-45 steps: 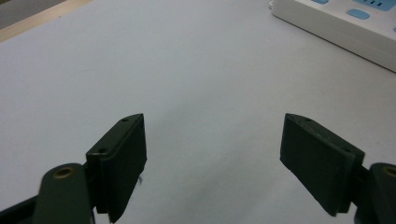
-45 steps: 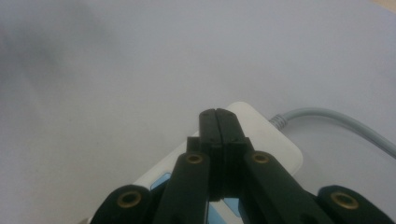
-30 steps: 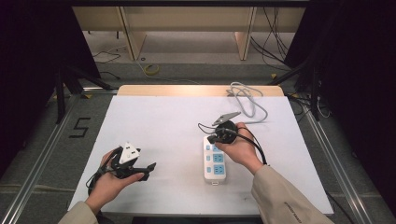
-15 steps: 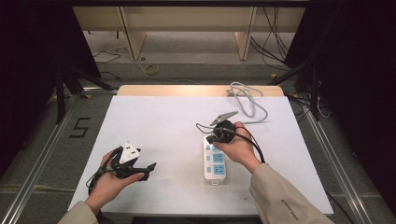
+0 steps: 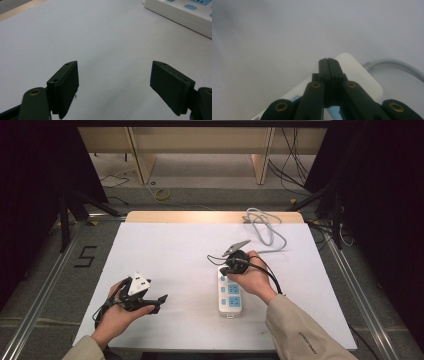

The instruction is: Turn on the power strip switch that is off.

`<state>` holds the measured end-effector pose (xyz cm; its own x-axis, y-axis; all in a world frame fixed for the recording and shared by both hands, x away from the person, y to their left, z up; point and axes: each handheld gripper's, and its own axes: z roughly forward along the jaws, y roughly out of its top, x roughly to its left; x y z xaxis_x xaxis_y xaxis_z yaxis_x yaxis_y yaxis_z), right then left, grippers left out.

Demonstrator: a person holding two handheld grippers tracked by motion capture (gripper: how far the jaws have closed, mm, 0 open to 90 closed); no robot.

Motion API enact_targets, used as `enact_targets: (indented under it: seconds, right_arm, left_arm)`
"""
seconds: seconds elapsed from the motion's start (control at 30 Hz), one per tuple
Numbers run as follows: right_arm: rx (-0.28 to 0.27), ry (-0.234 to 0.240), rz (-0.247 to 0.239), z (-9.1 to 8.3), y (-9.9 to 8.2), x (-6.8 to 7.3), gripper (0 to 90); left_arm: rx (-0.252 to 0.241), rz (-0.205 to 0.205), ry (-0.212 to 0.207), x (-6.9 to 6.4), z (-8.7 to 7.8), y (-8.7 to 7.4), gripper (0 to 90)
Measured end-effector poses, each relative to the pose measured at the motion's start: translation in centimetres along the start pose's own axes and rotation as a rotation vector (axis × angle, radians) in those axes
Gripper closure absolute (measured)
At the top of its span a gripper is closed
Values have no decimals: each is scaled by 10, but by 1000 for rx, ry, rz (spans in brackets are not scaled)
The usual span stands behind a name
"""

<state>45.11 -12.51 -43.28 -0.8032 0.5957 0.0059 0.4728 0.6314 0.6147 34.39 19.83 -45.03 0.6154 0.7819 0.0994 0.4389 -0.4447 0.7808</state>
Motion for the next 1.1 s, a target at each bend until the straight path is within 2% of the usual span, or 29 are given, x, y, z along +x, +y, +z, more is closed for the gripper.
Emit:
enact_targets:
  seconds: [0.63,1.1]
  right_arm:
    - [27,17,10,10,-1,0,900]
    - [46,21,1,13,-1,1,900]
  left_arm:
    - [3,0,-2,0,0,0,230]
    - [3,1,-3,0,0,0,230]
